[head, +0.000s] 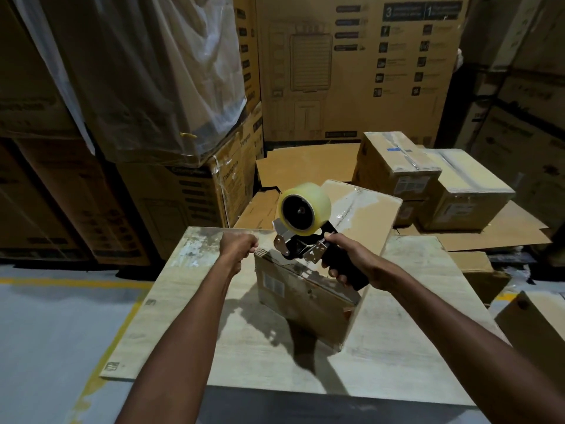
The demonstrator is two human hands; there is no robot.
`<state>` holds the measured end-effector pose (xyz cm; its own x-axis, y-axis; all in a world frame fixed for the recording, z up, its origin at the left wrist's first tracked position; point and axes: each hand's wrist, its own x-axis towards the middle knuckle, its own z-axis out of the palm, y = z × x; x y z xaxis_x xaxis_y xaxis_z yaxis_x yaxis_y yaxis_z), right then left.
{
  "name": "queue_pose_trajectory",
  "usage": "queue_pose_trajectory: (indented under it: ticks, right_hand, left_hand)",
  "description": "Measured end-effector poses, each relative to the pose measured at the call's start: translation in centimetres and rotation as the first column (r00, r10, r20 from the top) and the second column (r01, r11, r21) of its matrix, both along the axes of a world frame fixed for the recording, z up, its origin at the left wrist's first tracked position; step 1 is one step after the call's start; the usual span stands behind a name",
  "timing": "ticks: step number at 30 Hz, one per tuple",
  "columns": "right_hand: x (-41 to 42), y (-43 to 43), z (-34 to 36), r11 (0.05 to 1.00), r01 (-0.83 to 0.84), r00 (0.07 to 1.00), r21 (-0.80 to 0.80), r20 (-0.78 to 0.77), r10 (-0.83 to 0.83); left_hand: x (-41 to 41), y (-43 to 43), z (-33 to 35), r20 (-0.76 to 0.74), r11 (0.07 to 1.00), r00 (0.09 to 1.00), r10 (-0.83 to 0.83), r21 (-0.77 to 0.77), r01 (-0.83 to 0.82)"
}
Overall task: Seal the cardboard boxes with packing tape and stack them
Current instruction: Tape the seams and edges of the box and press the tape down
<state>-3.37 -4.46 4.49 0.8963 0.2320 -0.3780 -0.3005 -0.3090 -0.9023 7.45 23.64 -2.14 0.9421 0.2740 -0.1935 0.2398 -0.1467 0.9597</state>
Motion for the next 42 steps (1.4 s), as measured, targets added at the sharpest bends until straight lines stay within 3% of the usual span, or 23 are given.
queue_pose_trajectory:
  ticks: [20, 30, 35, 38, 40, 42]
  right_hand:
    - [0.3, 2.7, -3.6, 0.998, 0.044, 0.997, -0.047, -0.058, -0.047]
    - [0.6, 2.5, -3.9, 0.997, 0.017, 0.998, -0.078, -0.058, -0.021]
    - [0.6, 2.5, -3.8, 0.996, -0.003, 0.998, -0.094, -0.062, -0.003]
    - [0.6, 2.6, -3.6, 0.995, -0.012, 0.997, -0.102, -0.077, 0.004]
    - [0.4, 2.7, -3.4, 0.996, -0.02, 0.997, -0.091, -0.077, 0.013]
    - [0.3, 2.8, -3.0, 0.997, -0.028, 0.997, -0.071, -0.073, 0.022]
  left_hand:
    - [1.5, 2.6, -4.4, -0.082, 0.995, 0.993, -0.088, 0.037, 0.092]
    - [0.6, 2.3, -3.9, -0.121, 0.909, 0.921, -0.37, 0.158, 0.386]
    - [-0.2, 2.6, -4.9, -0.205, 0.887, 0.887, -0.414, 0.127, 0.443]
    - [-0.8, 2.6, -5.9, -0.098, 0.922, 0.926, -0.365, 0.098, 0.374]
    - [-1.2, 2.8, -5.9, 0.06, 0.92, 0.94, -0.336, 0.234, 0.314]
    - [-1.5, 3.3, -5.8, 0.178, 0.811, 0.894, -0.41, 0.519, 0.269]
